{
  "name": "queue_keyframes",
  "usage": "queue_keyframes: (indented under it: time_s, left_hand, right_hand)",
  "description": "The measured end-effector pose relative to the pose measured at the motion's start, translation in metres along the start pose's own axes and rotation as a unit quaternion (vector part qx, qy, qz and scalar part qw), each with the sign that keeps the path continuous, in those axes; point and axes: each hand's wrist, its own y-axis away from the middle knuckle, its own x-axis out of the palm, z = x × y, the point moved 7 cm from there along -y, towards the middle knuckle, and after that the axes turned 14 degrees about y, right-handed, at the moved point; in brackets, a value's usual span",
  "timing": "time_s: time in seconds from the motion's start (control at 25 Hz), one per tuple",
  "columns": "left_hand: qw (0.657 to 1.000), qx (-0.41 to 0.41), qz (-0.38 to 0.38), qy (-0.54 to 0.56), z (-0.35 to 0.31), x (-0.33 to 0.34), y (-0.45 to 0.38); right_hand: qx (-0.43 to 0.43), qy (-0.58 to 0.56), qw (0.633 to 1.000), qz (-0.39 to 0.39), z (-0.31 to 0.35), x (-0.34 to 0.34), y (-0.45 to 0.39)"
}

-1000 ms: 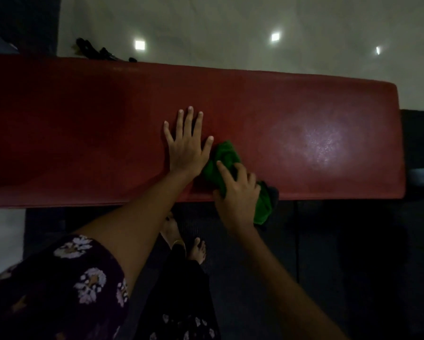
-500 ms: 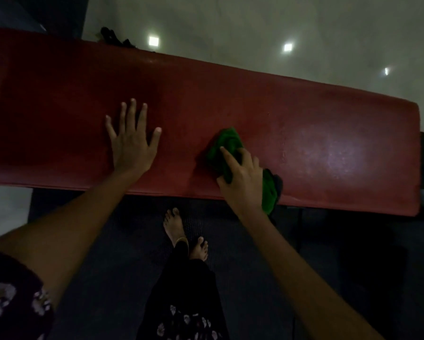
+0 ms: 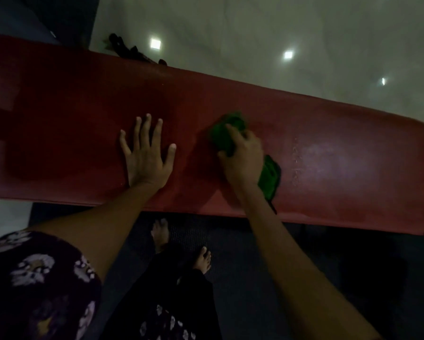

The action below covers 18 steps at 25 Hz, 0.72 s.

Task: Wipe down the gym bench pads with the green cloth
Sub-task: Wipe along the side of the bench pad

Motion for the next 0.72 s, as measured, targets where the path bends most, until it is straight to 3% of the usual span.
queue_keyframes:
  time_s: [0.08,0.12,0.2,0.32,0.44,0.52,0.6,0.68,0.72]
  left_hand:
    - [1.0,0.004,0.0,0.004,0.0,0.0,-0.001]
    - [1.0,0.005,-0.003,0.007,0.0,-0.001,0.0]
    - [1.0,0.001,-0.007,0.016,0.002,-0.001,0.002]
    - [1.0,0.0,-0.006,0.022,0.0,0.0,0.0]
    - [1.0,-0.002,-0.004,0.016,0.0,0.002,-0.001]
    - [1.0,0.0,0.001,0.008,-0.001,0.002,0.0]
    - [1.0,0.0,0.0,0.007,-0.003,0.002,-0.002]
    - [1.0,-0.001,0.001,0.008,-0.002,0.003,-0.003]
    - [1.0,0.0,0.001,0.005,-0.002,0.003,-0.003]
  right_hand:
    - [-0.131,0.056,0.99,0.0,0.026,0.004,-0.001]
    - [-0.141,0.07,0.987,-0.021,0.013,-0.001,-0.009]
    - [-0.052,0.057,0.995,-0.061,-0.049,-0.012,-0.031]
    - [0.163,0.028,0.985,-0.057,-0.15,-0.031,-0.052]
    - [0.305,0.024,0.95,-0.057,-0.148,-0.025,-0.068]
    - [0.249,0.027,0.966,-0.064,-0.086,-0.017,-0.079]
    - [0.101,0.022,0.994,-0.043,-0.023,-0.009,-0.081]
    - [-0.015,0.051,0.998,-0.041,-0.004,-0.011,-0.077]
    - [-0.008,0.061,0.997,-0.05,-0.018,-0.014,-0.077]
